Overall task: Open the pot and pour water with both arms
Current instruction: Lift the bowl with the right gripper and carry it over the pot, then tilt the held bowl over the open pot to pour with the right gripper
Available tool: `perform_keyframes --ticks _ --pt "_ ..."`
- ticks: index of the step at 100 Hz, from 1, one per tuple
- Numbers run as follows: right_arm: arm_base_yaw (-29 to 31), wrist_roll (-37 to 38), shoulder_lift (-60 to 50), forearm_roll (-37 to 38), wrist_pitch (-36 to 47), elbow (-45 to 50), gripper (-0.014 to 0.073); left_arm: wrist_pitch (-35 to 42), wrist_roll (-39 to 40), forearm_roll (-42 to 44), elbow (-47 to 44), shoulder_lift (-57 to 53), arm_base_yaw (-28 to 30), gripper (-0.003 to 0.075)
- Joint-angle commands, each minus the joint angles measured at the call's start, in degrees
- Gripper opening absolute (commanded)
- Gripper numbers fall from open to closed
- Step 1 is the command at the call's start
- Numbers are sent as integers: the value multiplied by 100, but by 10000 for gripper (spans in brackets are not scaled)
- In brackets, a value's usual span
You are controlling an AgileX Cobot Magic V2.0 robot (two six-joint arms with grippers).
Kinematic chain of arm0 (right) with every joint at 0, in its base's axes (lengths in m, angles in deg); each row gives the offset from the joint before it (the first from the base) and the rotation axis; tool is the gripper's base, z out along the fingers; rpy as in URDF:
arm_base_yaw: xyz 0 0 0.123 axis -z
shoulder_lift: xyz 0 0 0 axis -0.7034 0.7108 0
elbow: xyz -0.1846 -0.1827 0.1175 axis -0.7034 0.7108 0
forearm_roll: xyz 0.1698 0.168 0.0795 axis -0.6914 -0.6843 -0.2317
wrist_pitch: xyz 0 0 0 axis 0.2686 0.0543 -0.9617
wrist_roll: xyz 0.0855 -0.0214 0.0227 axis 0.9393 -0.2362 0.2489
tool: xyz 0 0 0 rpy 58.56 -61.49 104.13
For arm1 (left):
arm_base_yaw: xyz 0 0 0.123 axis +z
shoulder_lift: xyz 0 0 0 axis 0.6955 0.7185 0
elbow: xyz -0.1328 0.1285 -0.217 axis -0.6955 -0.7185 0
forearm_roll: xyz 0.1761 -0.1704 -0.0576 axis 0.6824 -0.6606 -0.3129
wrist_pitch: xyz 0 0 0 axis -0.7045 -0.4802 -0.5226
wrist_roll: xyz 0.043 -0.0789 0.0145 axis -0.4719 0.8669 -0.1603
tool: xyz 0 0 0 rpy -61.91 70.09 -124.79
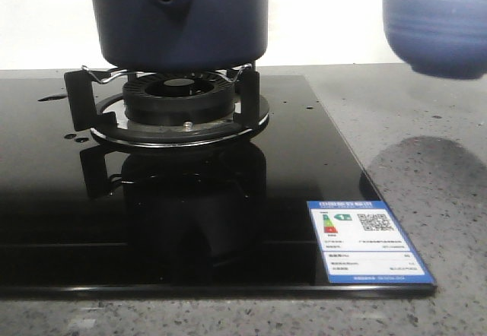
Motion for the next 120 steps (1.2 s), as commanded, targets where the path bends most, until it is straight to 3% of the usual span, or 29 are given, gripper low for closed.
perform_keyframes --ticks 1,23,49,75,97,120 --pt "-138 -200 -300 -181 -147 -487 -62 -95 53 -614 166 -130 -36 231" --pt "-634 -204 -260 -70 -639 -1310 -61 -82 53 -614 166 -131 -36 231" --pt "-1256 -192 231 -13 -1497 -2975 -60 39 64 -429 166 -253 -36 231" --pt "-1834 26 767 62 -1497 -4211 -48 67 98 -245 166 -387 -36 231" --pt "-2260 67 1170 99 -1429 -4565 -48 69 98 -184 166 -387 -36 231" --pt "-2612 67 1241 426 -638 -4629 -48 102 98 -184 166 -387 -36 231"
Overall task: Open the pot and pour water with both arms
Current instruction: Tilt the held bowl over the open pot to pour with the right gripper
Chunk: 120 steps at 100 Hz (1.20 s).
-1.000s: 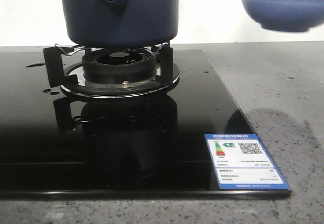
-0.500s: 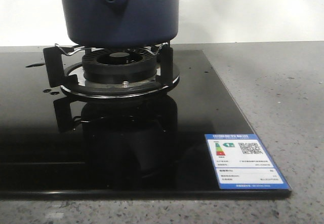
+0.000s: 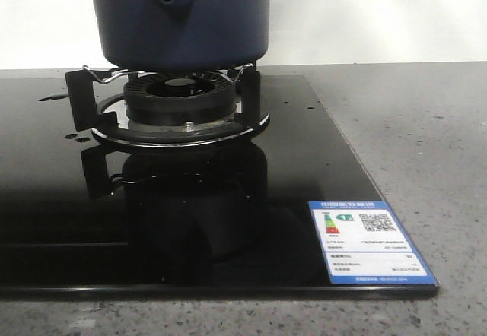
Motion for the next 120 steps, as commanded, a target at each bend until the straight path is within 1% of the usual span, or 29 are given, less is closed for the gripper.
perform_keyframes --ticks 1,18,34,57,65,81,105,120 --pt "-92 8 -337 13 622 -230 -48 2 67 -486 166 -124 -36 231" --pt "-161 -15 -337 47 1126 -230 -48 131 197 -486 166 -124 -36 231" --pt "-348 -226 -337 136 1713 -230 -48 193 224 -486 166 -134 -36 231" --pt "-775 -277 -289 792 2508 -230 -48 402 242 -486 166 -238 -36 231" --pt "-871 -277 -217 983 2548 -230 -48 408 268 -486 166 -238 -36 231" --pt "-921 -277 17 1081 2548 -230 -48 463 273 -459 166 -273 -36 231" --pt "-1060 -289 93 1992 2703 -218 -48 562 303 -364 166 -273 -36 231" --pt "-1172 -311 93 2227 2891 -218 -48 622 303 -313 166 -273 -36 231"
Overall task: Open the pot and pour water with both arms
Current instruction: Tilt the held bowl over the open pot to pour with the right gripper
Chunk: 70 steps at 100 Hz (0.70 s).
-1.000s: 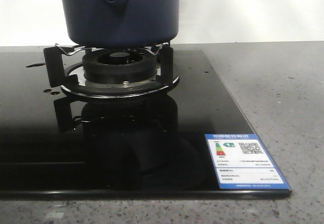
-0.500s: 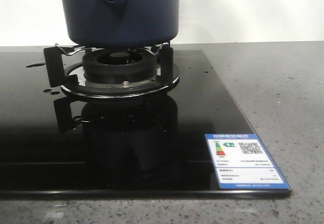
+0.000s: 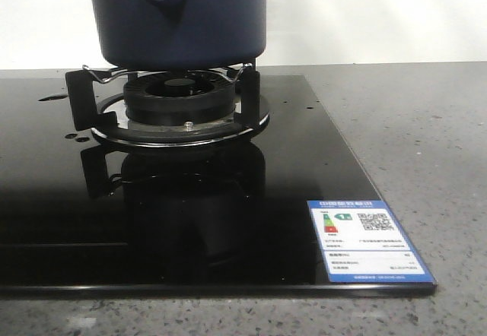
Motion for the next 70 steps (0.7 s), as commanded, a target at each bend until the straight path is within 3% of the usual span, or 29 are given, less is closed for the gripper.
perform_keyframes --ticks 1,14,70 --pt "-31 -77 -322 358 543 -195 -48 54 54 -393 166 -139 -36 231" --pt "-129 -380 -322 479 591 -195 -48 132 54 -327 166 -139 -36 231" --pt "-355 -380 -604 1508 757 -195 -48 227 54 -276 166 -139 -36 231"
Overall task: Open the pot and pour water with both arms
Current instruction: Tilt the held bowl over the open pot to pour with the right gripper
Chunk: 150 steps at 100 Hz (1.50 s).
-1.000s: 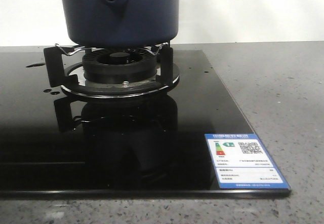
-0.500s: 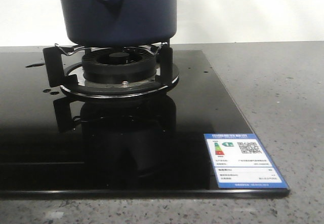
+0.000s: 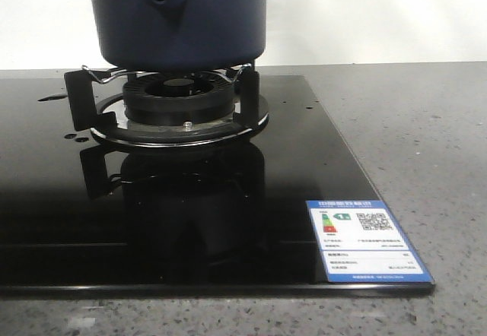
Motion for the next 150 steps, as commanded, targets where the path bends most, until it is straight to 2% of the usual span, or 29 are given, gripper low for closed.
perform_keyframes --ticks 1,41,82,135,150 --pt "-57 -31 -440 306 556 -184 -48 16 54 -457 166 -139 -36 231" --pt "-451 -10 -407 1219 872 -171 -41 16 54 -457 166 -139 -36 231" --pt "-453 -10 -407 1604 963 -171 -41 27 54 -457 166 -139 -99 231" --pt "-477 -10 -407 2614 1305 -171 -41 52 54 -457 166 -128 -99 231" --pt "-587 -10 -407 3097 1390 -171 -41 52 54 -457 166 -128 -99 231"
